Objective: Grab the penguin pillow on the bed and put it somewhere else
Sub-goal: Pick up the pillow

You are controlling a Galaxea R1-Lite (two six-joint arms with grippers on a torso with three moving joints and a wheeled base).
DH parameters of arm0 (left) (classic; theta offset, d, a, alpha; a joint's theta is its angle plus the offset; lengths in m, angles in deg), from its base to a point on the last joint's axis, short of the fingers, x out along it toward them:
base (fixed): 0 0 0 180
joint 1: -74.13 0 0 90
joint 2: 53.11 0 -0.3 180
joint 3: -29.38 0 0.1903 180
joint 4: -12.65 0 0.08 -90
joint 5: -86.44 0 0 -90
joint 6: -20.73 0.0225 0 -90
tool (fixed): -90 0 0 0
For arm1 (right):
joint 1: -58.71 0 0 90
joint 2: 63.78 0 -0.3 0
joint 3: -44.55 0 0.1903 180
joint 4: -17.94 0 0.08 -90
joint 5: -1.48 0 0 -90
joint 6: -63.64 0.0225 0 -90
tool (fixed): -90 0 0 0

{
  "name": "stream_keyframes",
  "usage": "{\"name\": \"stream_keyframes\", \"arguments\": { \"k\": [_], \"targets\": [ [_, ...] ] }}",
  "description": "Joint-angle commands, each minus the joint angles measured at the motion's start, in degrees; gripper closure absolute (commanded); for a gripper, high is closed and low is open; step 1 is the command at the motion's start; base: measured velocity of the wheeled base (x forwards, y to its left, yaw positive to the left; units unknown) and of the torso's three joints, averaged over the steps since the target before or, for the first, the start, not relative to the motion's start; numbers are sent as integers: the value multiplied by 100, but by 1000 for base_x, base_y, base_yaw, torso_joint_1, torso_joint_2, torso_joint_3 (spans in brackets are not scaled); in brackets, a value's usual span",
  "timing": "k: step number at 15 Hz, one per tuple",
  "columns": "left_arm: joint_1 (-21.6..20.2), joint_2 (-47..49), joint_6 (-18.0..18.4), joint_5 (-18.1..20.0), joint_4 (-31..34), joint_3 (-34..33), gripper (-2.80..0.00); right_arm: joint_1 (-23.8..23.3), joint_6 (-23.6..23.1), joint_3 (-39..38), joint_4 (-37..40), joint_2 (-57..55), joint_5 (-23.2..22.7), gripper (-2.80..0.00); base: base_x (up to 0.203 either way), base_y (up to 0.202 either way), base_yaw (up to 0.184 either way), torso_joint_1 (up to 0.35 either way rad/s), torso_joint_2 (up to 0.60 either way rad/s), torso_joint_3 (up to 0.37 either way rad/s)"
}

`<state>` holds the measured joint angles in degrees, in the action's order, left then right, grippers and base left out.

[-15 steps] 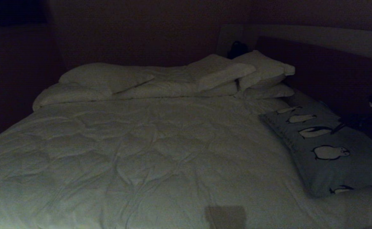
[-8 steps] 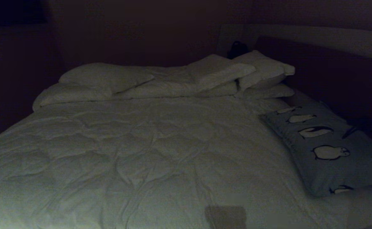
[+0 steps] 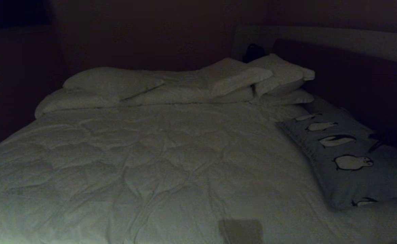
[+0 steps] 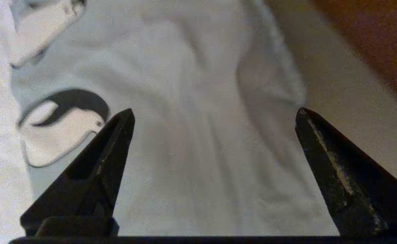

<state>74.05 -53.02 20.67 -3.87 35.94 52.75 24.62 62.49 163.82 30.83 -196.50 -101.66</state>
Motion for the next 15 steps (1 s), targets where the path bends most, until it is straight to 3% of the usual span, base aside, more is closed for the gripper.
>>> {"name": "stream_keyframes", "arguments": {
  "k": [1, 4, 15],
  "targets": [
    [-1, 0, -3, -5, -1, 0, 0, -1, 6, 47, -14, -323, -194, -280, 0, 0, 0, 0, 0, 0],
    [-1, 0, -3, -5, -1, 0, 0, 0, 106, 107, 1, -554, -605, -280, 0, 0, 0, 0, 0, 0],
    [-1, 0, -3, -5, -1, 0, 0, 43, -96, 587, 573, -1387, -501, -280, 0, 0, 0, 0, 0, 0]
  ]
}}
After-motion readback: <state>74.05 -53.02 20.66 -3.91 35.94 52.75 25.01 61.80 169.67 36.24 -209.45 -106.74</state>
